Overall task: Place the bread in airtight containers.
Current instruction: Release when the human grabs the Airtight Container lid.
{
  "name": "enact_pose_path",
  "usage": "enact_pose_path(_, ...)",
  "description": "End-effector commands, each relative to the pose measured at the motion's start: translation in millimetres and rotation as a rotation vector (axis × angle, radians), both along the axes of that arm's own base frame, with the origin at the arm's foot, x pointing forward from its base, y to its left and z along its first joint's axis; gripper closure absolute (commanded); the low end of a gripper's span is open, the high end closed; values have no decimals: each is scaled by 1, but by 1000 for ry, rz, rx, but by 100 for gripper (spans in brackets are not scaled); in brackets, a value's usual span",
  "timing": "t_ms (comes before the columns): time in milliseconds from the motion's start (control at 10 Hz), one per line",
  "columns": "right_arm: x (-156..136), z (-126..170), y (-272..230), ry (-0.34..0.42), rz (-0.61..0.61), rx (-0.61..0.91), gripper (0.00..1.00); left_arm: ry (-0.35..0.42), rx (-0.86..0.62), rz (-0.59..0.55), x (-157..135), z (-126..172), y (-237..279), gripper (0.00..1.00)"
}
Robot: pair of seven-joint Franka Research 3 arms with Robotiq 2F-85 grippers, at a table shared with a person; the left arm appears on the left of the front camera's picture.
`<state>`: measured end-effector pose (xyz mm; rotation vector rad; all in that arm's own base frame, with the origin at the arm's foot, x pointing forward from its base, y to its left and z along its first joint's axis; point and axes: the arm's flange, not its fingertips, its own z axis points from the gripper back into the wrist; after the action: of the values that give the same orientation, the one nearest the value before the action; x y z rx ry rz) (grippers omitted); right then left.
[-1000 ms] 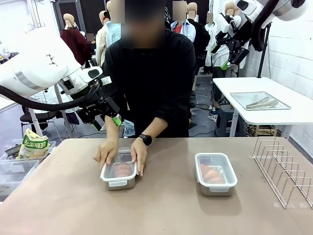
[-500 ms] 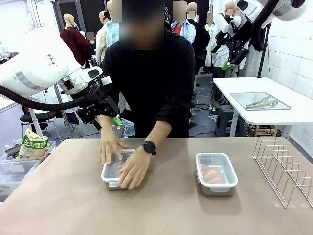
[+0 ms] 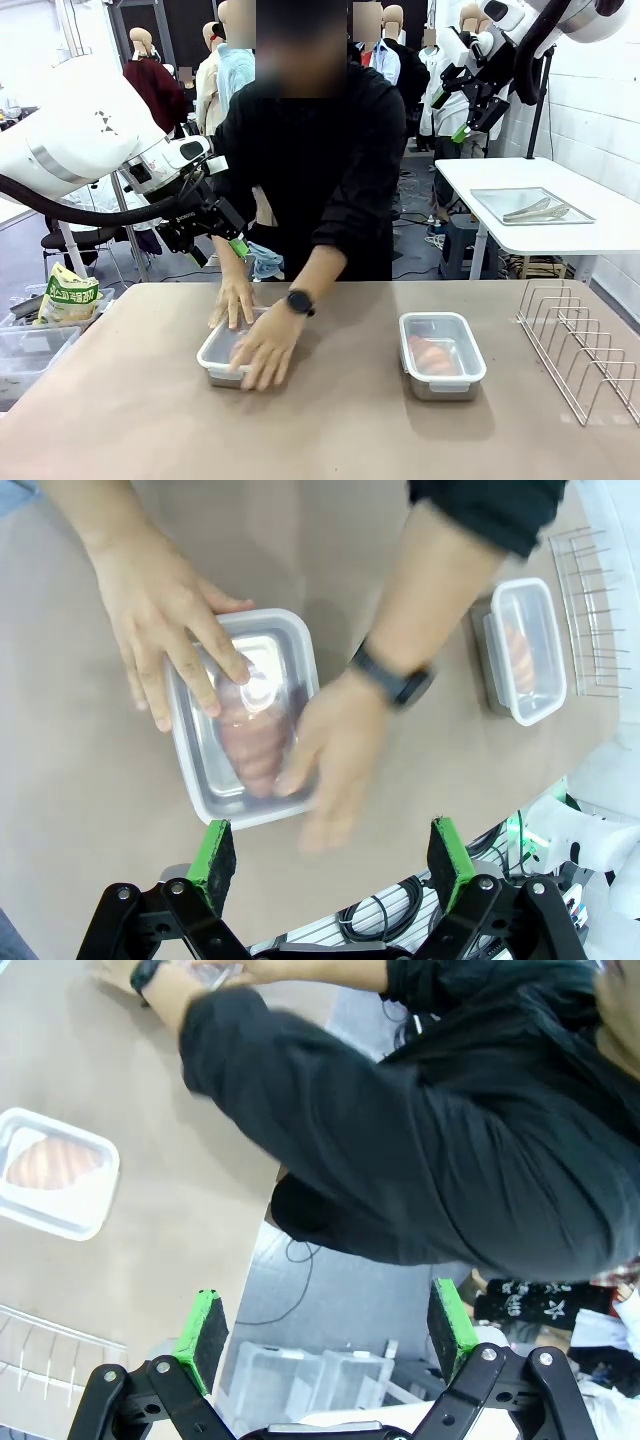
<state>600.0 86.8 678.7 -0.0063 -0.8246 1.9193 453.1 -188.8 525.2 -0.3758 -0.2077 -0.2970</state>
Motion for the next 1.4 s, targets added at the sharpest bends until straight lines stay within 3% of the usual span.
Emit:
enact_pose_path(0,0,-2,1,-12,1,21,0,-5,19,5,1,1,1,0)
enact_pose_path(1300,0,-2,1,-12,1,21,0,-5,19,5,1,1,1,0)
